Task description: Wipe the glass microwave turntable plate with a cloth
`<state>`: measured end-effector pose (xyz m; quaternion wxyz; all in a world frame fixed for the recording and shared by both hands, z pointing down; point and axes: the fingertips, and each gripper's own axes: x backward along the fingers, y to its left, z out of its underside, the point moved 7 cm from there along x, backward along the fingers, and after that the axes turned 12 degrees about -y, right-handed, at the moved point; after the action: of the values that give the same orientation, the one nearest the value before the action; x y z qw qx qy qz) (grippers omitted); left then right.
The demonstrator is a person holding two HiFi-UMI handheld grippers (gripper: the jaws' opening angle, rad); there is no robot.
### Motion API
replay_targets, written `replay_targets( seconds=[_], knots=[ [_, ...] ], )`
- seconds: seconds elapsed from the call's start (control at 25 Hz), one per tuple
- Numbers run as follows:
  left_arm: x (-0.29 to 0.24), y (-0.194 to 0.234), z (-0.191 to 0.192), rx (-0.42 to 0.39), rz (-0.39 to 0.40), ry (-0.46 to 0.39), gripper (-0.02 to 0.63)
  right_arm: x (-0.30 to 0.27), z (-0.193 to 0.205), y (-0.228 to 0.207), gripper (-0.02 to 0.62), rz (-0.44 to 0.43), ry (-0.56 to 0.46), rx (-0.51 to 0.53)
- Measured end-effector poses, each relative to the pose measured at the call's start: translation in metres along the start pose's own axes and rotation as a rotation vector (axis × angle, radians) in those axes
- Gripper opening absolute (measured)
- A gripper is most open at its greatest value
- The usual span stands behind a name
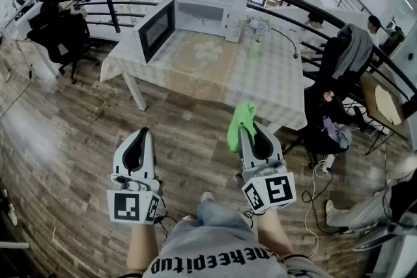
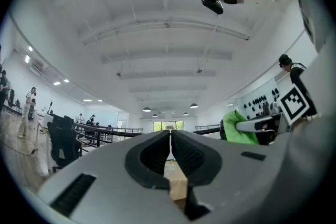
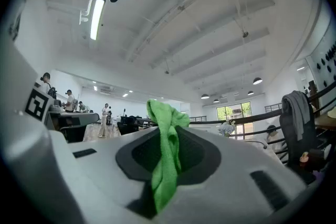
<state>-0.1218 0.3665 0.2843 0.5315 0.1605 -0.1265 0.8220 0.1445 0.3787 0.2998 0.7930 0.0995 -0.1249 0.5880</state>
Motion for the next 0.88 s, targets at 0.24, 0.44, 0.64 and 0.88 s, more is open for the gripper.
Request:
replay_targets(
  seconds=[0.24, 0.44, 0.64, 0.88],
  knots=[
    [-0.007, 0.0, 0.005, 0.004, 0.003, 0.002, 0.012, -0.006, 0.003, -0.004, 0.052, 0.0, 0.003, 0.0],
    [-0.014, 0.0, 0.011, 0.005, -0.001, 0.001, 0.012, -0.013, 0.007, -0.01, 0.052, -0.004, 0.003, 0.001],
    [-0.033, 0.005, 0.019, -0.001, -0.013, -0.004, 0.012, -0.032, 0.014, -0.022, 0.052, 0.007, -0.008, -0.002],
    [-0.06, 0.004, 0.025, -0.018, -0.028, -0.02, 0.012, -0.059, 0.02, -0.042, 0.054, -0.036, -0.021, -0.026]
  ],
)
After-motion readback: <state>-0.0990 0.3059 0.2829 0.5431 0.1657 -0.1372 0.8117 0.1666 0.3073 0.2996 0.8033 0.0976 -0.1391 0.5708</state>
